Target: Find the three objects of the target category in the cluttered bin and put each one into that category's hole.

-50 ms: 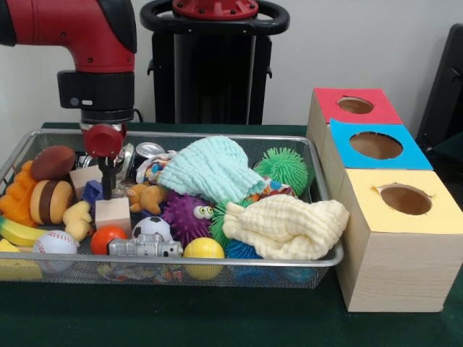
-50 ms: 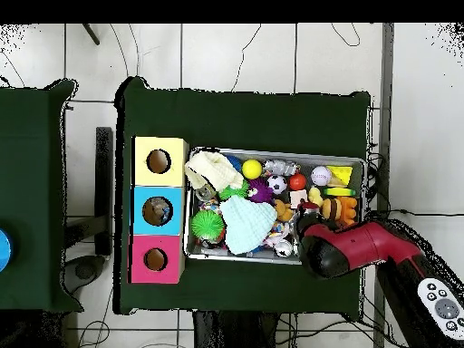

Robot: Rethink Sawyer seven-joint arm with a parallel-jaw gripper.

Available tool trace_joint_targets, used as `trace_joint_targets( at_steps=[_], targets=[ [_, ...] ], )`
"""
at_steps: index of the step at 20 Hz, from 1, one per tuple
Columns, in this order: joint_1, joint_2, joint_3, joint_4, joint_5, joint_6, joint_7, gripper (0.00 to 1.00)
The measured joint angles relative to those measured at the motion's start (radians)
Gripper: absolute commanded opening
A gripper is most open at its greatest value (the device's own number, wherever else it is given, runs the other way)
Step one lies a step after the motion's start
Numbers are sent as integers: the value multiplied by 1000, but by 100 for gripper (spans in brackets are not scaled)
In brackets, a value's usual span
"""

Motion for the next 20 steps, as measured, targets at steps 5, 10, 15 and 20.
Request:
trace_joint_targets(
  at_steps=[5, 10, 15, 20],
  targets=[
    [5, 16, -10, -3, 4, 4, 0, 100],
    [7, 24, -22, -5, 17, 13, 0, 100],
    [14, 24, -31, -10, 23, 12, 0, 100],
    [45, 17, -57, -19, 23, 13, 0, 100]
  ],
)
